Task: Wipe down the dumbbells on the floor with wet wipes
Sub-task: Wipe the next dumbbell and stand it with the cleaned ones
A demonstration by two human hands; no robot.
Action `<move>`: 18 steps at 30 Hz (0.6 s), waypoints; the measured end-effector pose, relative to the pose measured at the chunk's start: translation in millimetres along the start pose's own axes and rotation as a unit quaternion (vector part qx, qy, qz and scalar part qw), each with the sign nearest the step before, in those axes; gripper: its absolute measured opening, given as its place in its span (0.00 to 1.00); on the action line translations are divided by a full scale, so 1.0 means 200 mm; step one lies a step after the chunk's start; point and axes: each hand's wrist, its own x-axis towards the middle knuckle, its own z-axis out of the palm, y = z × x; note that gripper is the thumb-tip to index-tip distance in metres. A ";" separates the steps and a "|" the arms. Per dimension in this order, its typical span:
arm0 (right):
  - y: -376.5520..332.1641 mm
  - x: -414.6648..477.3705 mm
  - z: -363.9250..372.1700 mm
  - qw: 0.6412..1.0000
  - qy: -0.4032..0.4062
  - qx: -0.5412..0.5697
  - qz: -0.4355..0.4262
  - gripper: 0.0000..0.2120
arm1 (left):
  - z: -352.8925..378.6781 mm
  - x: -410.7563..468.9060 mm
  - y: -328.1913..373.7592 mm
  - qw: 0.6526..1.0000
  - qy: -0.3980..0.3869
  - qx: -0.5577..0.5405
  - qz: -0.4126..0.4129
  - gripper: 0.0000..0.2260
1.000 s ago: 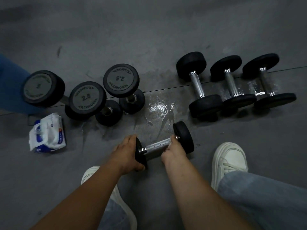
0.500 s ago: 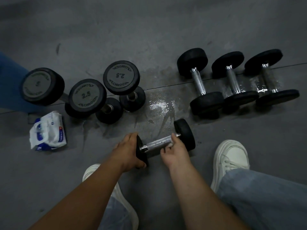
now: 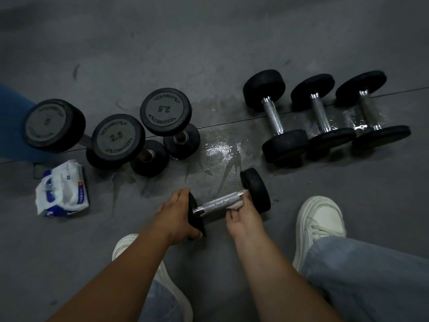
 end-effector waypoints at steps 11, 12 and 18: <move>0.02 -0.02 -0.03 0.997 0.052 -0.034 -0.055 0.05 | 0.01 0.01 -0.01 1.000 -0.009 -0.001 -0.008 0.60; 0.05 -0.05 -0.07 0.993 0.039 -0.073 -0.083 0.02 | 0.00 0.02 -0.01 1.000 -0.013 -0.003 -0.007 0.60; 0.10 -0.19 0.02 0.665 -0.103 -0.634 -0.381 0.09 | -0.09 0.11 -0.03 0.997 -0.072 -0.014 -0.002 0.62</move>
